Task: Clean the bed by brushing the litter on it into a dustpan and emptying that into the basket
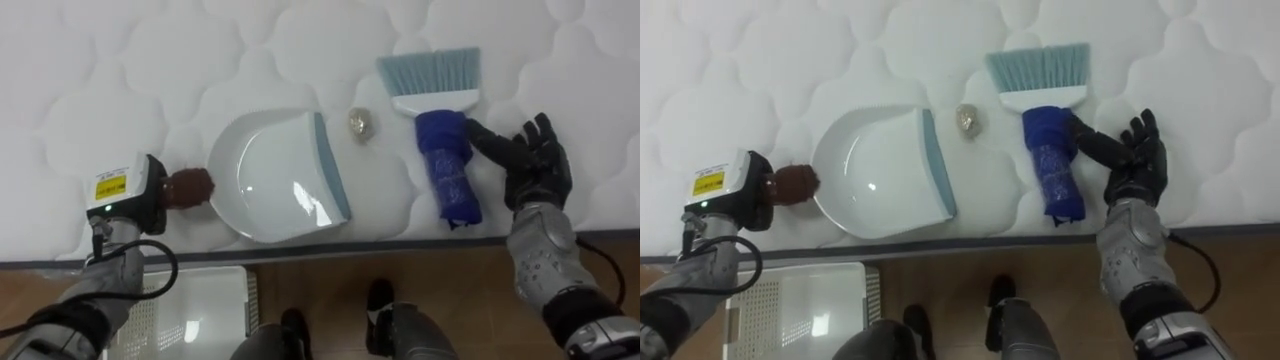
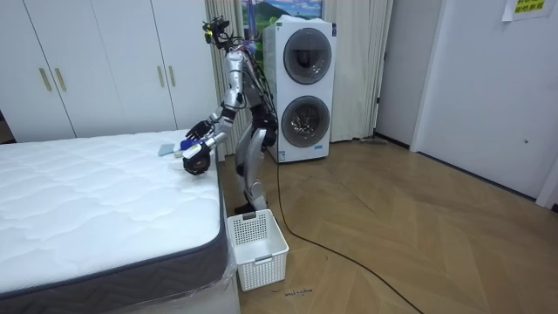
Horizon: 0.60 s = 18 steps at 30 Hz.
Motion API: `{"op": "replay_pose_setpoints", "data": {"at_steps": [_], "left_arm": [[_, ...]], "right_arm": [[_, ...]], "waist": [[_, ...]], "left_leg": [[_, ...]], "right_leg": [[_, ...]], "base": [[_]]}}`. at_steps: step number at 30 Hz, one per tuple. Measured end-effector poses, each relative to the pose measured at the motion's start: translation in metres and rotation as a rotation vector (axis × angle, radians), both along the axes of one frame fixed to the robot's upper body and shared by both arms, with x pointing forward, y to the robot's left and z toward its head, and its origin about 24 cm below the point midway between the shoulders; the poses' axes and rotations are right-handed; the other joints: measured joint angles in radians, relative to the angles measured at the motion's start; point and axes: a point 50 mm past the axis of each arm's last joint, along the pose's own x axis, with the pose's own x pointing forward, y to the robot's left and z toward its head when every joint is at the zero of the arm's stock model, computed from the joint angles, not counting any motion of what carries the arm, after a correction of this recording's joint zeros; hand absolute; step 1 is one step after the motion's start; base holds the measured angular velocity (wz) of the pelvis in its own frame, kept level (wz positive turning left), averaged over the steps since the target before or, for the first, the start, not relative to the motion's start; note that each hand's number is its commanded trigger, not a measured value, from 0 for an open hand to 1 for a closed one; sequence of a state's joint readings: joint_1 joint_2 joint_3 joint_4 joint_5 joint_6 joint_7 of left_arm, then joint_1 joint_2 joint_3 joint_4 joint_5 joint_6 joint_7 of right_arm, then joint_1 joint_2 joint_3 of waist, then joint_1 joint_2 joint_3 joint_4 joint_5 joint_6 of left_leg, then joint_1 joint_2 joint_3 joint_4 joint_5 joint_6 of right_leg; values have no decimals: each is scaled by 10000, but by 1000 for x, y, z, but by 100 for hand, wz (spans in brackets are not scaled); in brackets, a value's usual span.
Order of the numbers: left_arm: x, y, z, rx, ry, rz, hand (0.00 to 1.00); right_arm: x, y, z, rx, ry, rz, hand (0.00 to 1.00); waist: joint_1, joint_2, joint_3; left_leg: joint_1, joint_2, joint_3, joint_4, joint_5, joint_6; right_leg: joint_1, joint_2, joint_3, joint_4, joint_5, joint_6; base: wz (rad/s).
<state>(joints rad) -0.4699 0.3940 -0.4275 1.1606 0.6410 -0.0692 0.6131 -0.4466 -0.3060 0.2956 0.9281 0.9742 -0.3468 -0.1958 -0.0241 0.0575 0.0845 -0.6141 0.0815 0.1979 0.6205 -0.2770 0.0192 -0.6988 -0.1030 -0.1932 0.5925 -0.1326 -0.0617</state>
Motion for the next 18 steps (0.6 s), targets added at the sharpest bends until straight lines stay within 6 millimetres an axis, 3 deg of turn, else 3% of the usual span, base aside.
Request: {"op": "replay_pose_setpoints", "data": {"at_steps": [8, 18], "left_arm": [[-1, -1, -2, 31, 74, -44, 100], [-2, -2, -3, 155, 121, -125, 100]], "right_arm": [[-2, 8, -4, -1703, 454, 1051, 0], [-10, 22, -15, -5619, 1462, 2980, 0]], "waist": [[-7, -10, -109], [7, -8, -110]], "left_leg": [[10, -7, -11, 8, 31, 12], [-8, -10, -123, 15, 43, 5]], "right_leg": [[38, -3, -57, -44, 18, -7], [101, -10, -181, -90, 17, -7]], "base": [[0], [2]]}}
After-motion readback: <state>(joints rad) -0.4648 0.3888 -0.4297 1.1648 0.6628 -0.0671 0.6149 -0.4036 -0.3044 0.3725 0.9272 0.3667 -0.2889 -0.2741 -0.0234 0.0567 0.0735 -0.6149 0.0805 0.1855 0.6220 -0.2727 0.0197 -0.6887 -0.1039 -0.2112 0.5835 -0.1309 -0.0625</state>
